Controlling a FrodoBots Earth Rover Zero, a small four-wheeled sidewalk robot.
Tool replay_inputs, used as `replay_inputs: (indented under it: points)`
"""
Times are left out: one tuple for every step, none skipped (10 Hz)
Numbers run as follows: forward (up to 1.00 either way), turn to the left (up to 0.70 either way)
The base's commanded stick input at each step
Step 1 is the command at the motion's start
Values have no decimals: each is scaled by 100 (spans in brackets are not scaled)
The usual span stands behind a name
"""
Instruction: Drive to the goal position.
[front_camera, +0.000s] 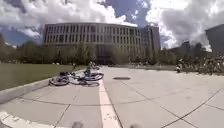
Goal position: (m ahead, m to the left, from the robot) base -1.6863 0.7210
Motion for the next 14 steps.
replay_inputs:
  points:
    - [70,2]
    - [70,2]
    - [70,2]
    - [70,17]
    - [70,17]
    - [70,11]
    - [70,3]
    - [70,0]
    - [70,0]
    - [70,0]
    - [70,0]
    - [70,0]
    - [70,0]
    - [70,2]
